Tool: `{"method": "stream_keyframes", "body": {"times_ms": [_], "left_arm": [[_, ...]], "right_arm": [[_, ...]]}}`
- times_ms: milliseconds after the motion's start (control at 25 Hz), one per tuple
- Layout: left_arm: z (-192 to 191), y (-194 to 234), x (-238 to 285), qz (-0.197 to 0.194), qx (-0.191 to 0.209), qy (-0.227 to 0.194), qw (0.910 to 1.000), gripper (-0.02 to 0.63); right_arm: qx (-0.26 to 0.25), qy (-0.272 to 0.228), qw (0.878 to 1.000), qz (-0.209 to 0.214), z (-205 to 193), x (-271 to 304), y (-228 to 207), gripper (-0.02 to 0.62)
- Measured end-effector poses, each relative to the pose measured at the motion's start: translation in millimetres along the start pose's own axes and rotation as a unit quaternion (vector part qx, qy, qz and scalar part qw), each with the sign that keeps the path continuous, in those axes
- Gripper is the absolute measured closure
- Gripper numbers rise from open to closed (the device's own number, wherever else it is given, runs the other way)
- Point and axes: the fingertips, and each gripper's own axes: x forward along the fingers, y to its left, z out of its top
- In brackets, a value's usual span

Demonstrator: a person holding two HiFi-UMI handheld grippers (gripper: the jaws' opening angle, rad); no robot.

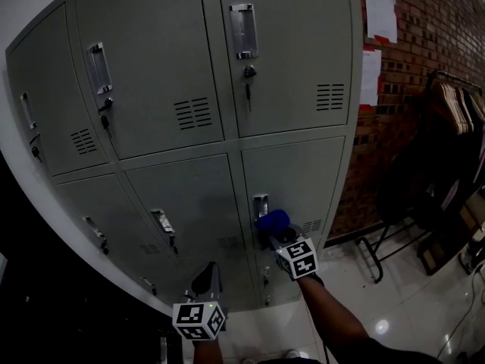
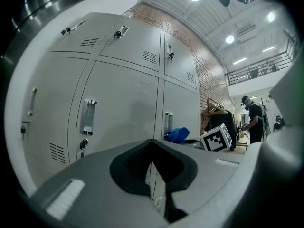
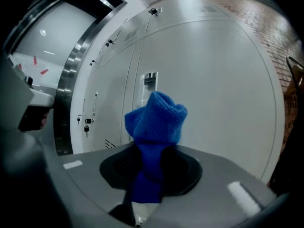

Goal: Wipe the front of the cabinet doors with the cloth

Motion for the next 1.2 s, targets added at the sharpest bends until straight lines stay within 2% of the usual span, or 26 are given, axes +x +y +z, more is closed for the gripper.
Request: {"method": "stream_keyframes", "body": {"times_ms": [80,120,280,360,480,600,840,1200], "left_arm": [[2,1,1,0.002,-0.001,-0.003,1.0,0.591],[2,0,2,0.001,-0.002,-0.004,1.0,0.592],[2,-9,7,-0.01,-0.003,-0.005,0.9999,0.592],[2,-16,10,-0.017,-0.003,-0.005,0.9998,0.591],[1,-22,13,-0.025,0.0,-0.002,0.9997,0.591],[-1,-26,13,-0.028,0.002,0.0,0.9996,0.591],[-2,-17,12,-0.014,0.009,0.004,0.9999,0.591],[-1,-2,5,0.004,0.012,0.004,0.9999,0.591]], "right_arm": [[0.0,-0.008,1.0,-0.005,1,-7,-7,0.483],[-0.003,-0.01,1.0,-0.022,0,-13,-16,0.483],[0.011,0.0,0.991,-0.13,-20,-48,-79,0.483],[0.025,0.012,0.985,-0.17,-37,-63,-110,0.483],[0.028,0.03,0.977,-0.21,-61,-78,-143,0.483],[0.036,0.043,0.971,-0.232,-76,-83,-164,0.482],[0.074,0.037,0.974,-0.21,-85,-72,-163,0.488],[0.037,0.059,0.989,-0.13,-73,-38,-100,0.479]]}}
